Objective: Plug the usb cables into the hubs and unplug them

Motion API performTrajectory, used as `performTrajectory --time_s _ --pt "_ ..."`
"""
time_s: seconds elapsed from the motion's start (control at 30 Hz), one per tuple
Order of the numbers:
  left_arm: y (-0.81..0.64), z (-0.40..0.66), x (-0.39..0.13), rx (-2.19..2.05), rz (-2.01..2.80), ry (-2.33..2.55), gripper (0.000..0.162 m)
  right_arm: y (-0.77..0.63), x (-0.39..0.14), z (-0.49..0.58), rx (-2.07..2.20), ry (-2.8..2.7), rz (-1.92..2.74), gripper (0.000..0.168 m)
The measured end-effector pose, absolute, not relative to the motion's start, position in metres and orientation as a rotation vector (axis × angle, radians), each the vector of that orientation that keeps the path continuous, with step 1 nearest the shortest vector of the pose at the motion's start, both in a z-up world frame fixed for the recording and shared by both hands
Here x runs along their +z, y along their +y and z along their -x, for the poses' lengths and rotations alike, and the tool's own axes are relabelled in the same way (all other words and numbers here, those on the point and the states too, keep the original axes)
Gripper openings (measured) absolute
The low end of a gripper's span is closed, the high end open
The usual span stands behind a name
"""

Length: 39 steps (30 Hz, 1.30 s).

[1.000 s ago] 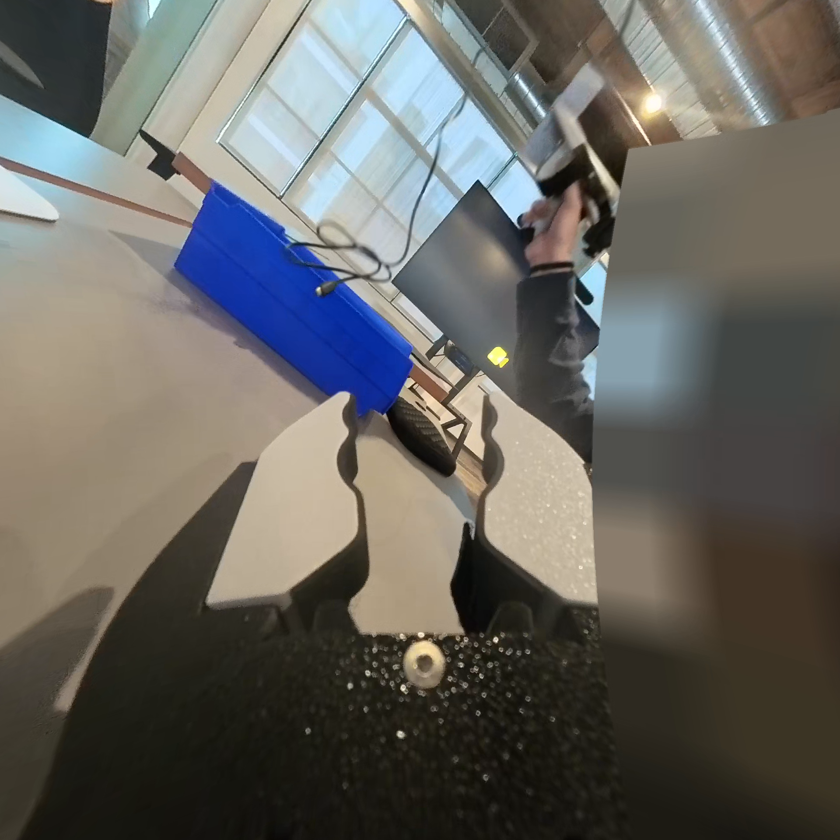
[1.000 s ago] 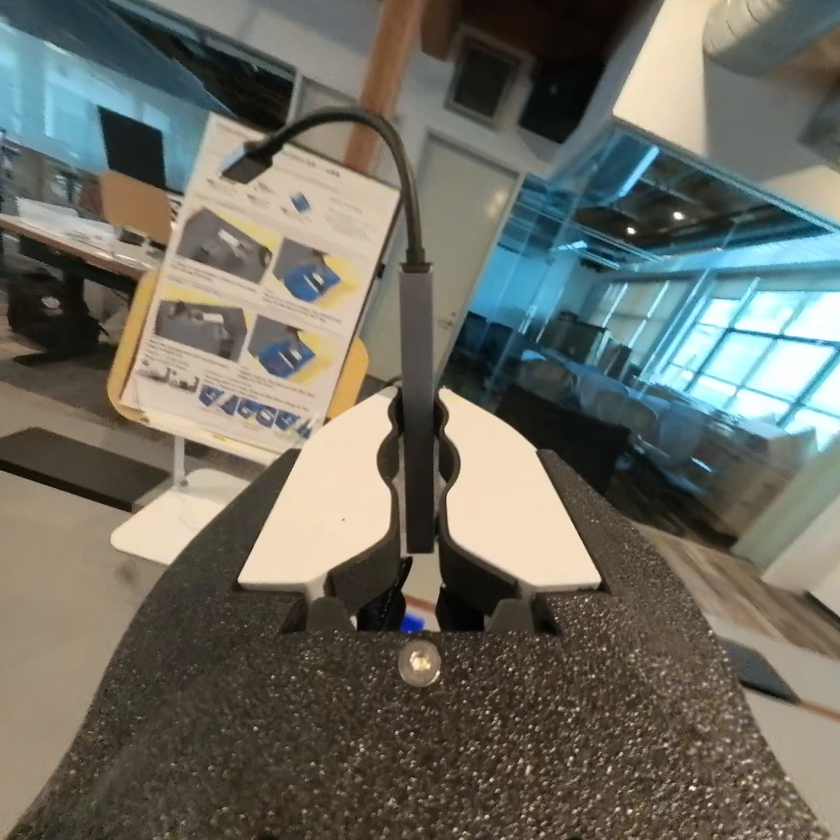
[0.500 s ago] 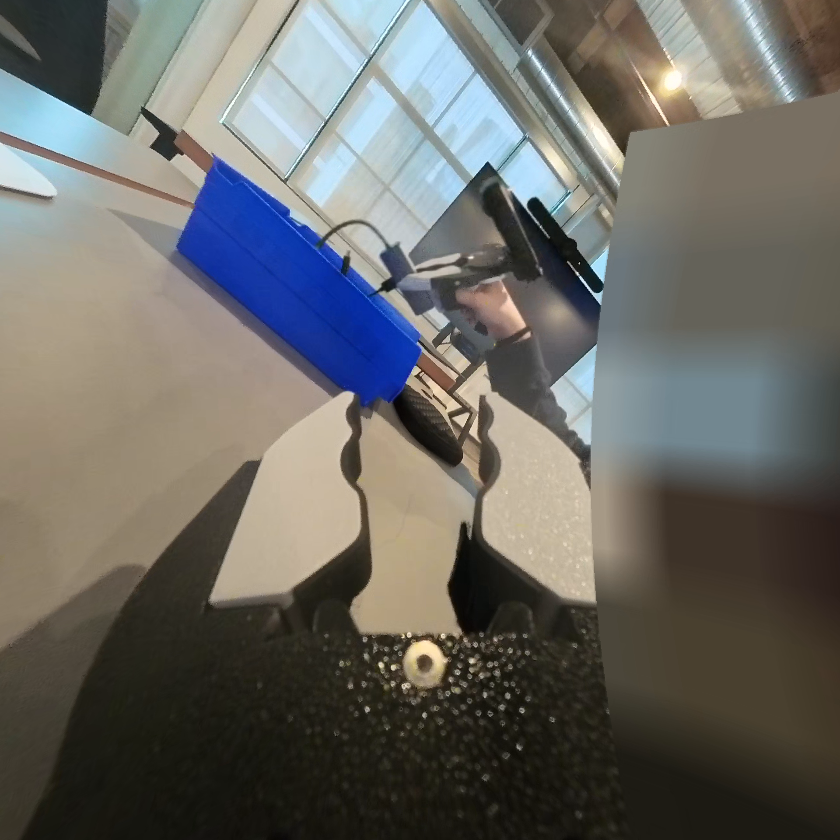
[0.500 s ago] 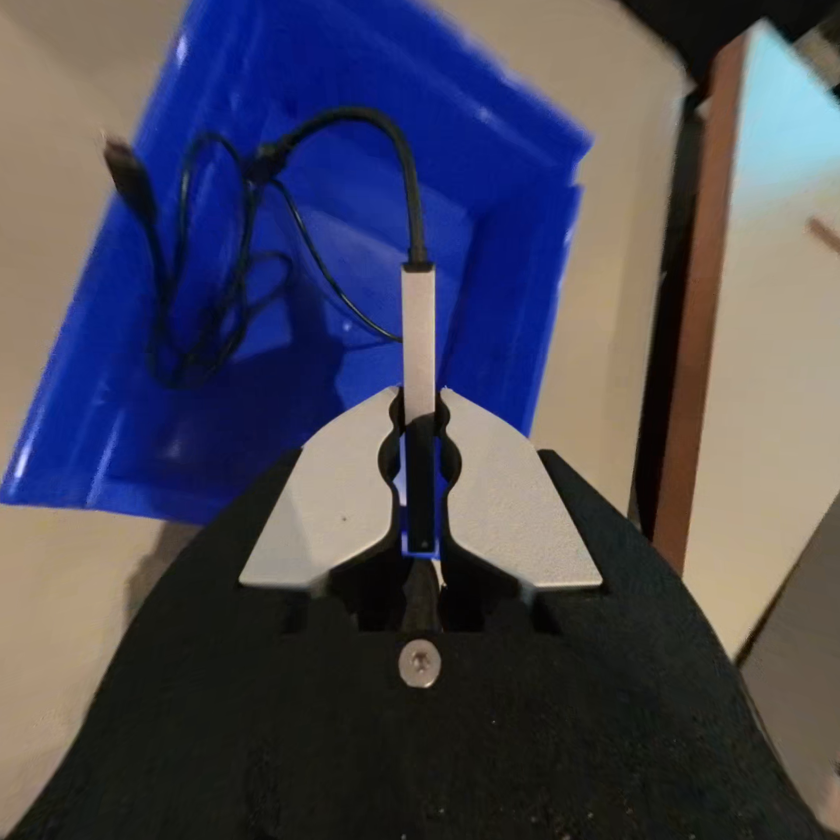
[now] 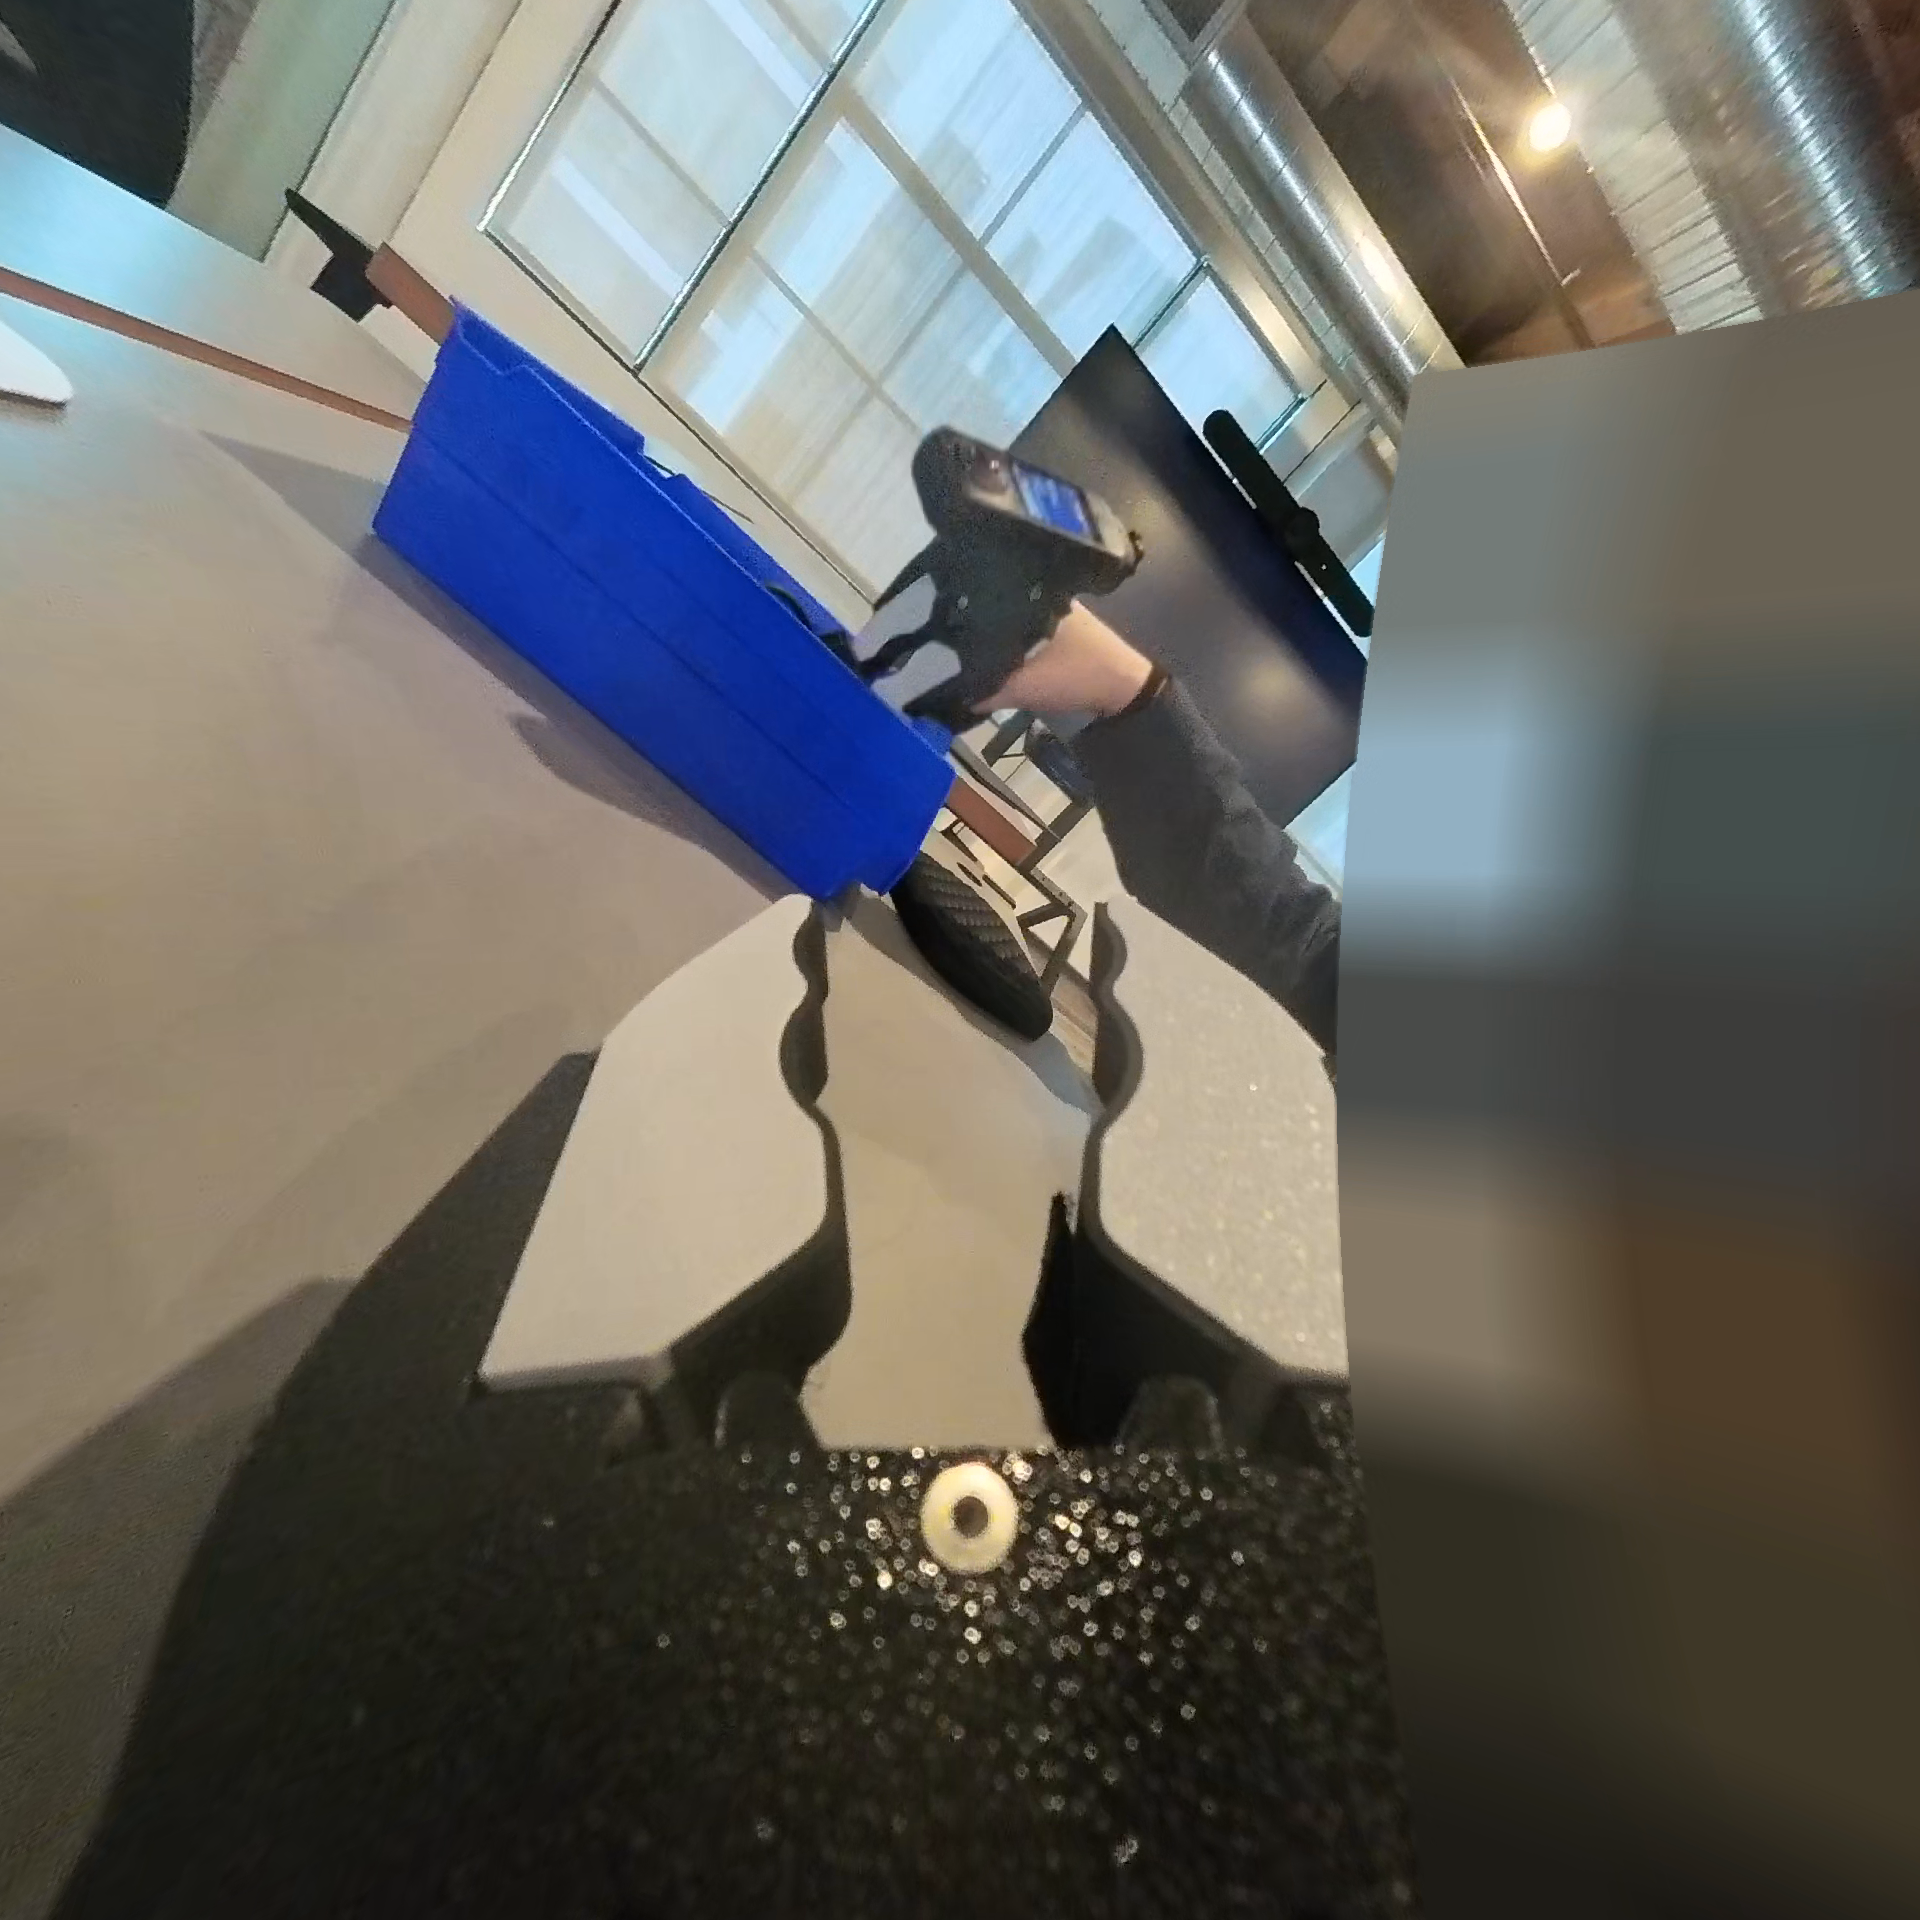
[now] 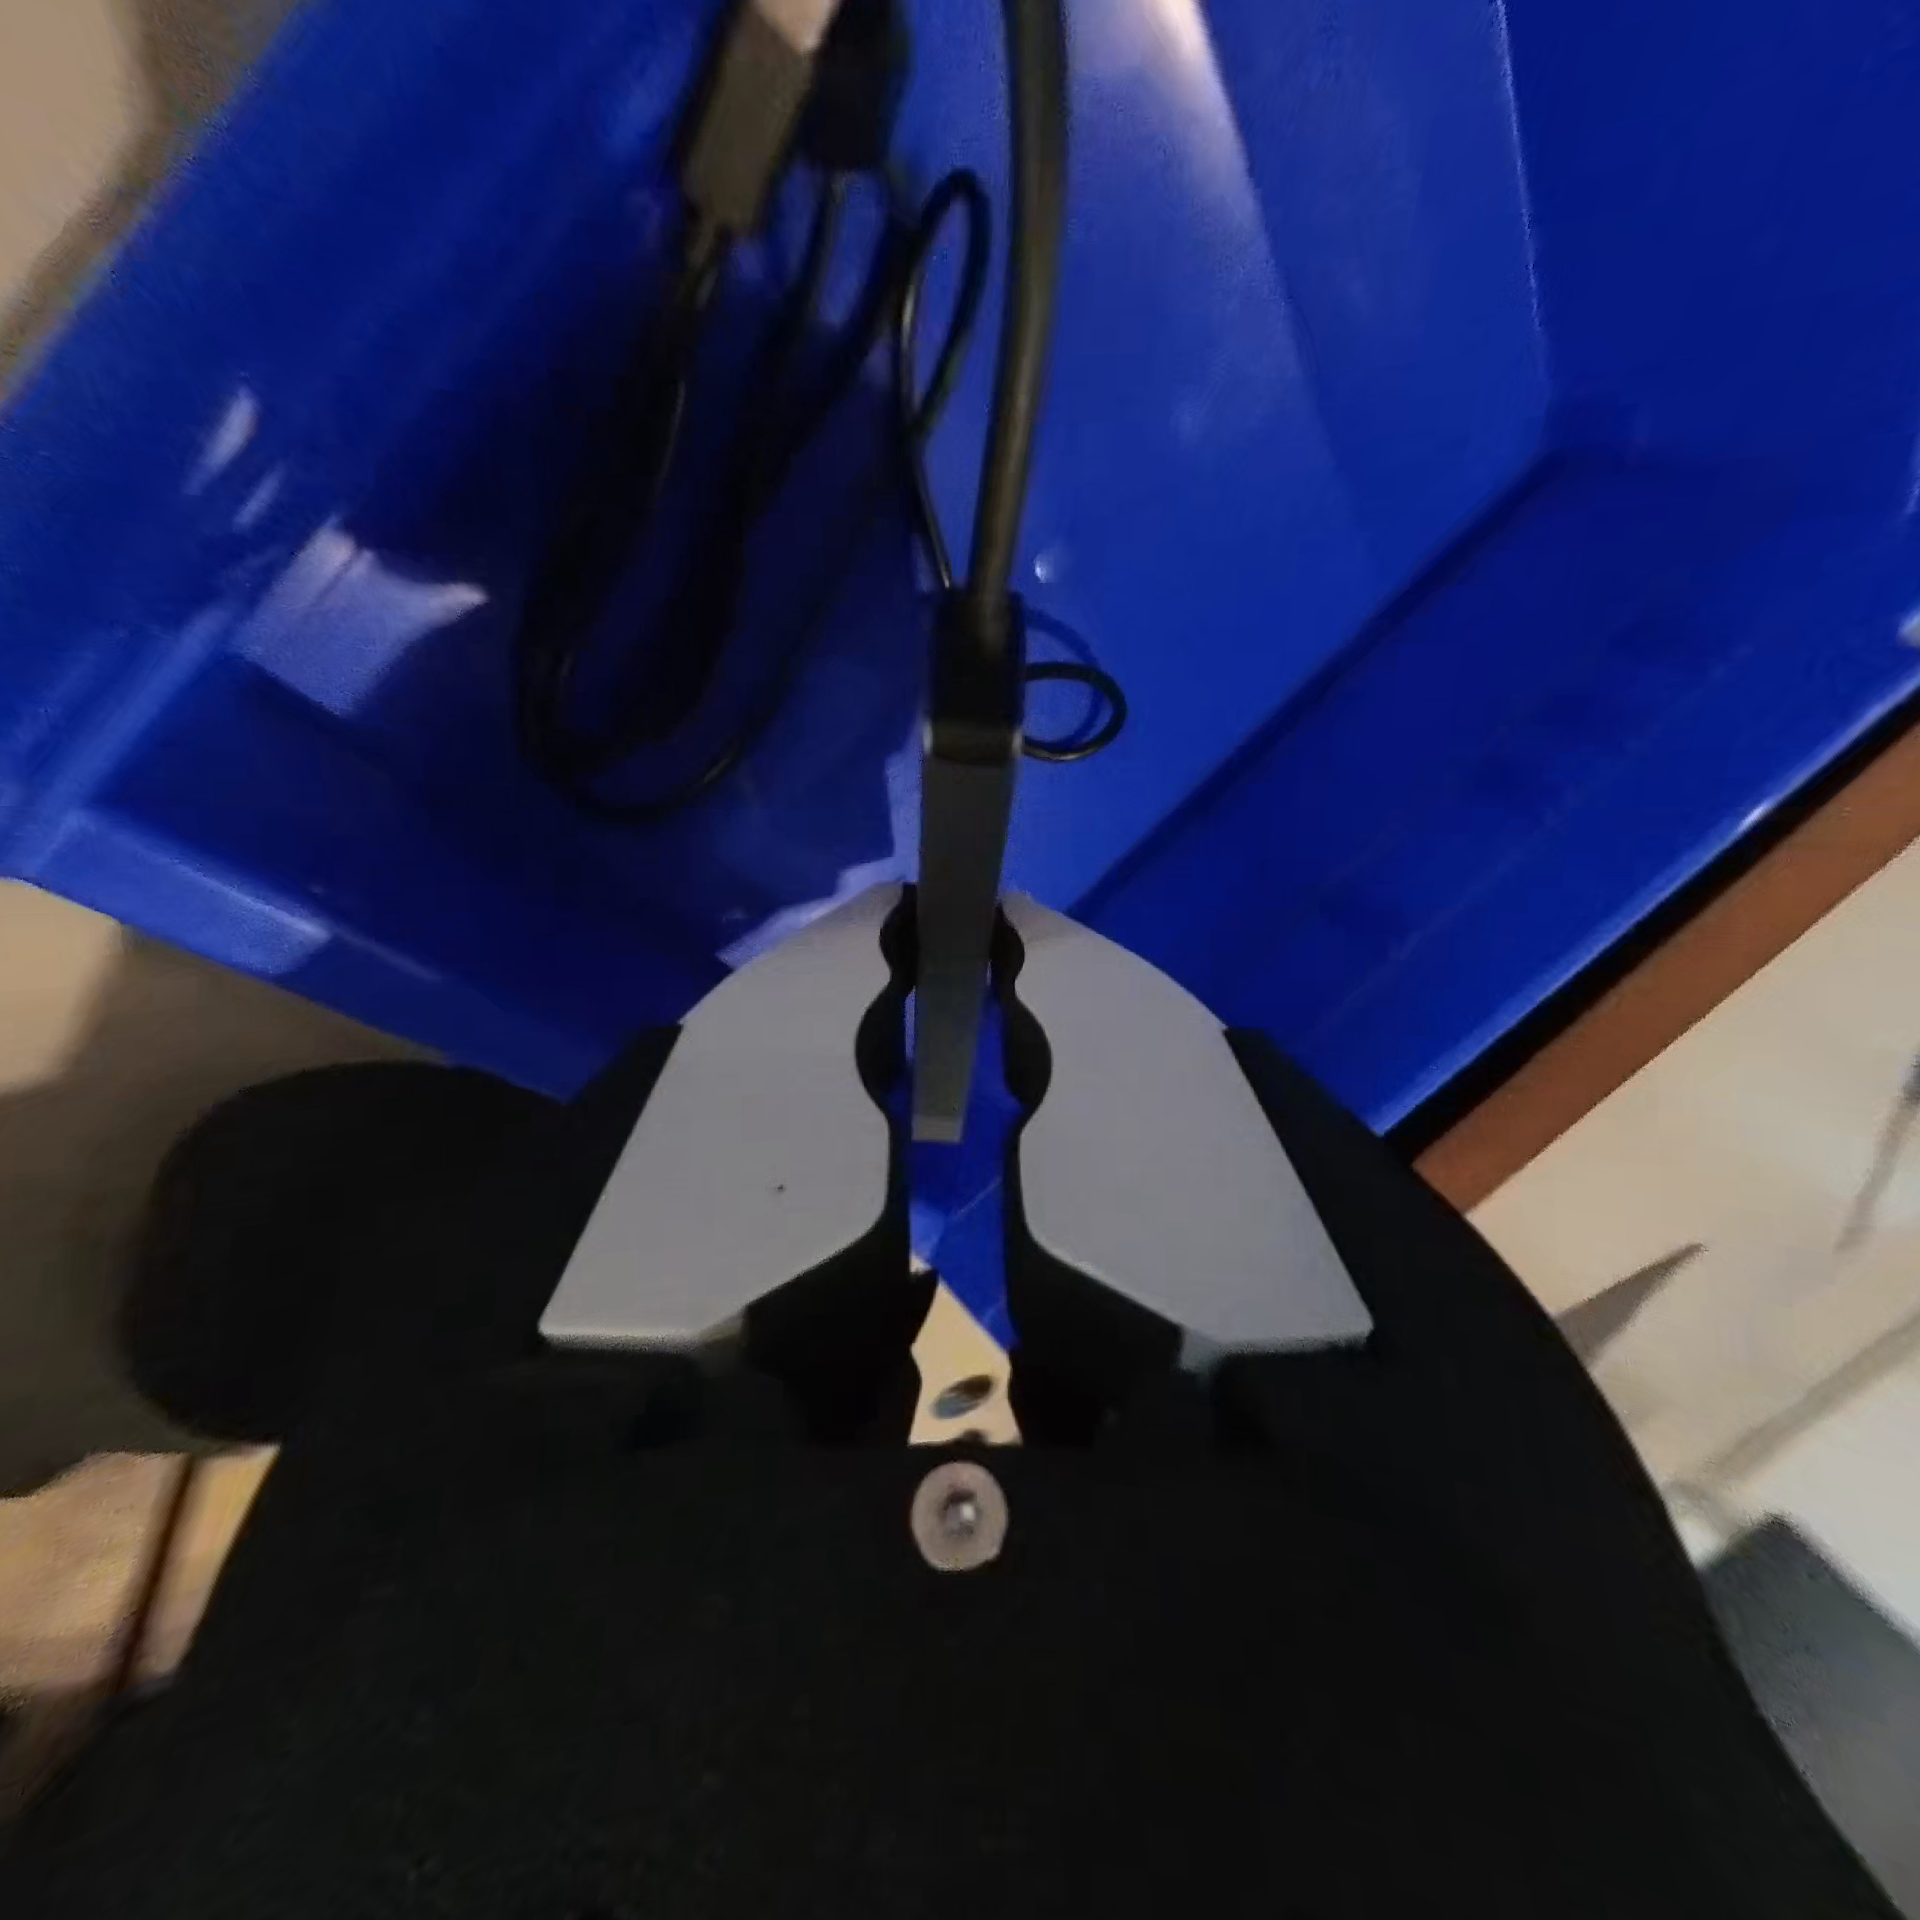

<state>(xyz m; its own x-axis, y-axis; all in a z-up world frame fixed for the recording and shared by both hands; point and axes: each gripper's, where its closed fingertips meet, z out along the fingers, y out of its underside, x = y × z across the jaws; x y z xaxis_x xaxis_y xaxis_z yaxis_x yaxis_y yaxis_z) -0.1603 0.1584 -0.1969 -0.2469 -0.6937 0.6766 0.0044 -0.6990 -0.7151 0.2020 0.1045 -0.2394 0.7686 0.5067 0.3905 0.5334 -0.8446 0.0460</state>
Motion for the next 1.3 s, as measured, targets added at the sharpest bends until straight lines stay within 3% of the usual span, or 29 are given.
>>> performTrajectory --time_s 0.1,0.2,0.3,0.43,0.7,1.03,1.3 --pt "0.158 0.161 -0.197 -1.991 1.545 0.837 0.048 0.096 -0.251 -0.201 -0.654 -1.042 2.851 0.017" --pt "0.159 0.161 -0.197 -1.996 1.545 0.829 0.048 0.087 -0.256 -0.19 -0.519 -1.102 2.819 0.032" --pt "0.16 0.16 -0.198 -1.993 1.551 0.827 0.048 0.079 -0.248 -0.192 -0.511 -1.083 2.812 0.054" --pt "0.161 0.16 -0.2 -1.968 1.559 0.832 0.049 0.073 -0.22 -0.199 -0.567 -0.953 2.774 0.062" --pt "0.162 0.154 -0.21 -1.779 1.599 0.903 0.05 0.098 -0.138 -0.016 0.058 -0.863 1.938 0.059" --pt "0.178 0.158 -0.203 -1.457 1.535 0.886 0.049 0.116 -0.208 0.1 0.532 -0.501 1.704 0.058" --pt "0.186 0.185 -0.156 -1.262 1.475 0.815 0.049 0.12 -0.215 0.077 0.366 -0.474 1.706 0.054"
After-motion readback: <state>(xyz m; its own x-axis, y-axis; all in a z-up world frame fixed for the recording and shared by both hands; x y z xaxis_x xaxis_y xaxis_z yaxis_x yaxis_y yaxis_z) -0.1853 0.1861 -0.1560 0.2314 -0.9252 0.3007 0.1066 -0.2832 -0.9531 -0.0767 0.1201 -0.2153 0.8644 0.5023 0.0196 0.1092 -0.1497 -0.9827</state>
